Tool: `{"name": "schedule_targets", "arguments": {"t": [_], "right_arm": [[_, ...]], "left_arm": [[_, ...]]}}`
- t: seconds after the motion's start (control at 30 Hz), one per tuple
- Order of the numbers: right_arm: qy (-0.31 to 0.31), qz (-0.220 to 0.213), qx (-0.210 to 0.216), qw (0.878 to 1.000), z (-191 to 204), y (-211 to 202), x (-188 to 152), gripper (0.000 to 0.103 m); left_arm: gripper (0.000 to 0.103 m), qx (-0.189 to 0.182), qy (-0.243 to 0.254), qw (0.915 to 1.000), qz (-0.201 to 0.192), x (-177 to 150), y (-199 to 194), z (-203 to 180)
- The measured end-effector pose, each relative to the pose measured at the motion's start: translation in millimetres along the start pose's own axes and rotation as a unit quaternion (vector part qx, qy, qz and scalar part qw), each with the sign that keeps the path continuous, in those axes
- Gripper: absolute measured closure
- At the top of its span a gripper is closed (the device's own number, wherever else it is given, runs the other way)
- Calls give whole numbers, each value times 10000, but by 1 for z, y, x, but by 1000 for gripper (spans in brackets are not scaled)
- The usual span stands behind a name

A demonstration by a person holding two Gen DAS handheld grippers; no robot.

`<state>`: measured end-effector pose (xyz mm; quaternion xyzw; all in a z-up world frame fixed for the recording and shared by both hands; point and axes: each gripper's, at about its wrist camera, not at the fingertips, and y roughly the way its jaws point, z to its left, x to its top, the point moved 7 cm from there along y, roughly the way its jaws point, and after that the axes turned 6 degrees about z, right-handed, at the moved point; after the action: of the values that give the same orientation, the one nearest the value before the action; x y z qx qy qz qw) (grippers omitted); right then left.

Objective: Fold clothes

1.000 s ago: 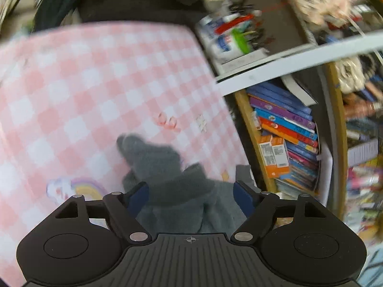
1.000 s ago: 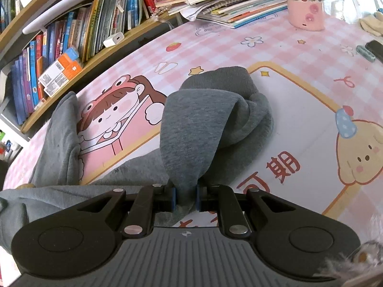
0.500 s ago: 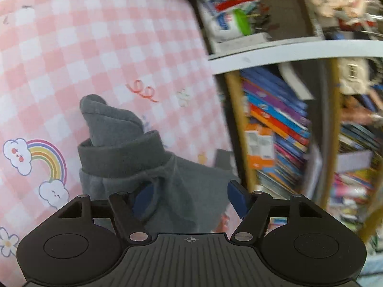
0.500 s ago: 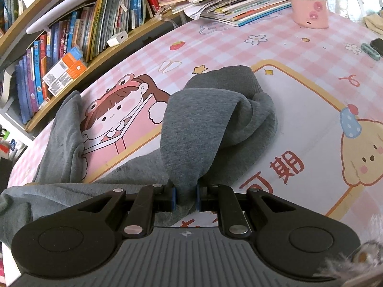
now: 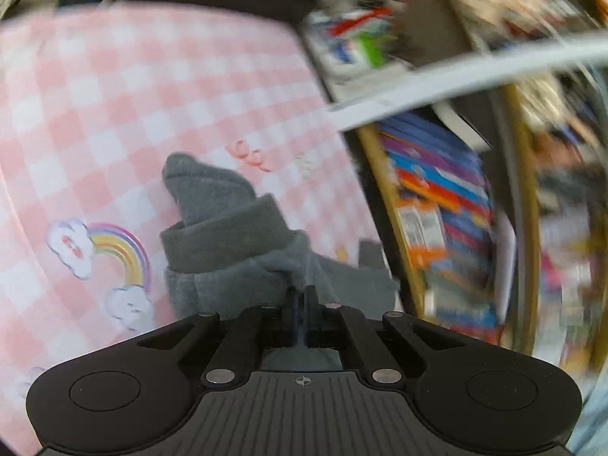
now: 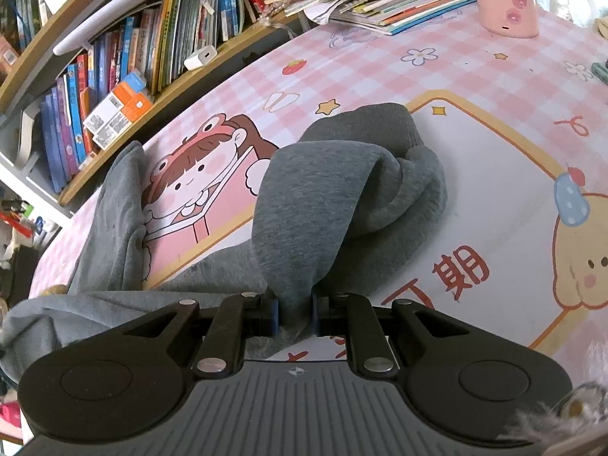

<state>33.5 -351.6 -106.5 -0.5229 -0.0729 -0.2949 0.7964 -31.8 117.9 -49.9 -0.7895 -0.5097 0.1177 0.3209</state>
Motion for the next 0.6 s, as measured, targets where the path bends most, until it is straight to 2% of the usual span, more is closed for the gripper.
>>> {"name": "schedule_targets", "arguments": {"t": [0.03,0.17,0.2,0.27,0.33,0.4,0.43,0.5,0.6], "right_arm": [[-11,31,3,10000,0,0,1,90],[-10,159,-39,9999,0,0,3,90],[-30,187,-70,9998,2,0,4,89],[-104,243,-154,9995,5,-1,5,85],[-227,238,-248,9992,8,-2,7,81],[-320,190,-329,9988,9,-4,10,78],[-344,179,-358,9986,9,-4,12,77],[-353,178,-385,9985,7,-3,13,76],[-360,133,-448,9983,6,-2,15,72]], "left_arm": [[102,15,210,9998,19,-5,-9,0],[102,601,-18,9961,644,-33,-23,56],[102,769,-303,9932,815,-40,-26,76],[102,916,-754,9890,882,-44,-33,101],[97,833,-850,9904,700,-39,-44,106],[59,518,-921,9932,498,-32,-55,104],[52,432,-925,9942,325,-26,-62,102],[50,484,-614,9969,-110,-12,-70,93],[55,876,476,9945,-311,3,-56,67]]}}
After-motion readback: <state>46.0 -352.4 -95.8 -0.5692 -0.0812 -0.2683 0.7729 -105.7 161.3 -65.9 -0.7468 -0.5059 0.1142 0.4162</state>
